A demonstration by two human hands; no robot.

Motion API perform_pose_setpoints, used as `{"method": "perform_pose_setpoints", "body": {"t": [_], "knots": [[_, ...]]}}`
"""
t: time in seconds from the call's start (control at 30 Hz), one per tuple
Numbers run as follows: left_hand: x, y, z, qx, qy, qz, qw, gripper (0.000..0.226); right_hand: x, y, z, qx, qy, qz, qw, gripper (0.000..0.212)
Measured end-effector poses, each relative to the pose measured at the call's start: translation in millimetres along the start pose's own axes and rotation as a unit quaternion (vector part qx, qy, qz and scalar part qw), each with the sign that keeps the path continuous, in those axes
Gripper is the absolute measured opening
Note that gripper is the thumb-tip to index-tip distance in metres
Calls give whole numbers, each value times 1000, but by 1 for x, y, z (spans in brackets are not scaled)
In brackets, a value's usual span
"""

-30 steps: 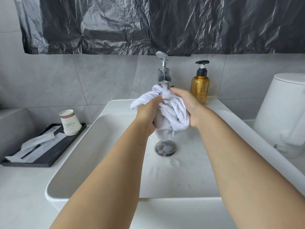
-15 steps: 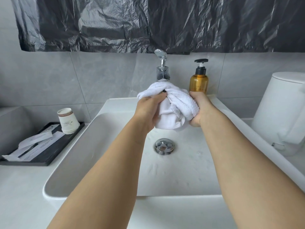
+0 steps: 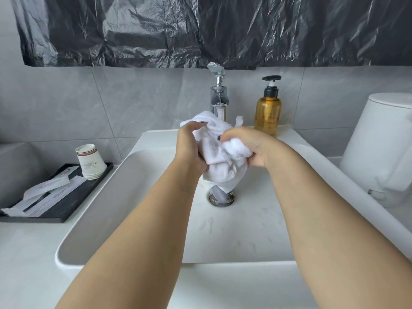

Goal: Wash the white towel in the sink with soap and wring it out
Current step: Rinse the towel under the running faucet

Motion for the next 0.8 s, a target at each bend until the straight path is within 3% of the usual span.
{"method": "perform_pose_setpoints", "body": {"t": [0.07, 0.13, 0.17, 0.3, 0.5, 0.6, 0.8], "knots": [[-1, 5, -3, -2, -13, -26, 1000, 27, -3, -2, 16, -92, 50, 7, 994, 38], [-14, -3, 3, 14, -4, -10, 1000, 68, -6, 1, 30, -190, 80, 10, 978, 21], [-17, -8, 4, 8, -4, 5, 1000, 75, -6, 3, 33, -229, 84, 6, 970, 16], [-3, -15, -7, -42, -40, 34, 998, 31, -3, 10, 30, -277, 69, -24, 958, 20], [3, -22, -13, -98, -62, 42, 992, 21, 13, 3, 10, -258, -9, -27, 966, 27], [-1, -23, -10, -94, -38, 37, 994, 17, 12, -1, 13, -247, 20, -3, 969, 18], [-16, -27, 10, -46, 86, 17, 995, 43, -7, 9, 45, -167, 163, -1, 972, 13]]}}
Point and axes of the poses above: each hand's wrist, its own x-axis away from the middle knuckle, its own z-axis out of the back of the hand, y = z × x, the point moved 10 cm from there along -x, towards the middle knuckle, and after that the axes turned 6 degrees about -x, right-handed, at the moved point
